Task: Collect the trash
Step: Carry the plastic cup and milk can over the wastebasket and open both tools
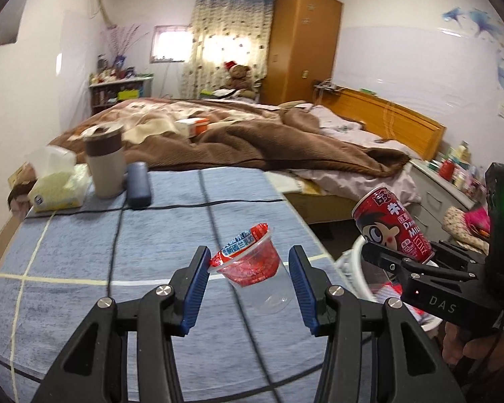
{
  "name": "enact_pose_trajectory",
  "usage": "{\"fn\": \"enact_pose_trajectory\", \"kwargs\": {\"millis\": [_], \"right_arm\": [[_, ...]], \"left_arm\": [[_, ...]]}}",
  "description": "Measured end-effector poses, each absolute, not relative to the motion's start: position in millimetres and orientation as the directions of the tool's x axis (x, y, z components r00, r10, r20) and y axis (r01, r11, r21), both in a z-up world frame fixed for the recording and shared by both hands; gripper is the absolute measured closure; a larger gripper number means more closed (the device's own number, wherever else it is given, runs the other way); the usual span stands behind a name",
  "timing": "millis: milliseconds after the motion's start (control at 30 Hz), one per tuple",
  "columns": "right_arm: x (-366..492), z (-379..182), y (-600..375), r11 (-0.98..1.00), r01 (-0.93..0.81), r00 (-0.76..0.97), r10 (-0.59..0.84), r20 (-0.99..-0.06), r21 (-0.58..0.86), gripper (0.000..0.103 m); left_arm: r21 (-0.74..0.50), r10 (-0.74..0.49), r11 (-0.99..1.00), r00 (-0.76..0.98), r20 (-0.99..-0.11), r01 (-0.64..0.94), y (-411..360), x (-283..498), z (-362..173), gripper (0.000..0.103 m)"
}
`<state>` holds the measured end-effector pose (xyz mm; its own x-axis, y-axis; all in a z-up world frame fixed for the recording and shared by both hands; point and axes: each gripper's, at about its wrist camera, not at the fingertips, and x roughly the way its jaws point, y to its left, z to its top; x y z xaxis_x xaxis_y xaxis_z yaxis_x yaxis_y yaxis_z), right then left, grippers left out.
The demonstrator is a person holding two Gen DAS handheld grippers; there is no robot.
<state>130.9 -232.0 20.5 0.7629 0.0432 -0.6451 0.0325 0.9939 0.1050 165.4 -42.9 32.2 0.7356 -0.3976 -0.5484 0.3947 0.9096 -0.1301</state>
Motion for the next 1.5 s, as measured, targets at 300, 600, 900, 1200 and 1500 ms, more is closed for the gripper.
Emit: {"fn": "enact_pose_trajectory", "kwargs": {"millis": [300,600,900,1200,1500], "right_arm": [[101,26,-275,0.983,0.147,0.775,-0.047,-0.631,0.106,0.049],[78,18,-318,0.959,0.266,0.752,-0.143,-0.644,0.098,0.049],[68,-6,-361,0.928,0.359,0.688,-0.194,-0.699,0.096,0.049],[70,-24,-376,0.931,0.360,0.639,-0.195,-0.744,0.066,0.049],[69,-27,-387,0.921,0.378,0.637,-0.187,-0.747,0.091,0.033]], "left_arm": [[-0.115,-0.478,0.860,0.705,-0.525,0.497,-95,147,42,0.053],[-0.105,-0.562,0.783,0.625,-0.542,0.613,-159,133,37,0.053],[-0.089,-0.591,0.724,0.549,-0.591,0.684,-214,127,18,0.053],[-0.073,-0.574,0.712,0.520,-0.633,0.698,-243,127,3,0.053],[-0.088,-0.561,0.727,0.517,-0.647,0.681,-245,134,-2,0.033]]}}
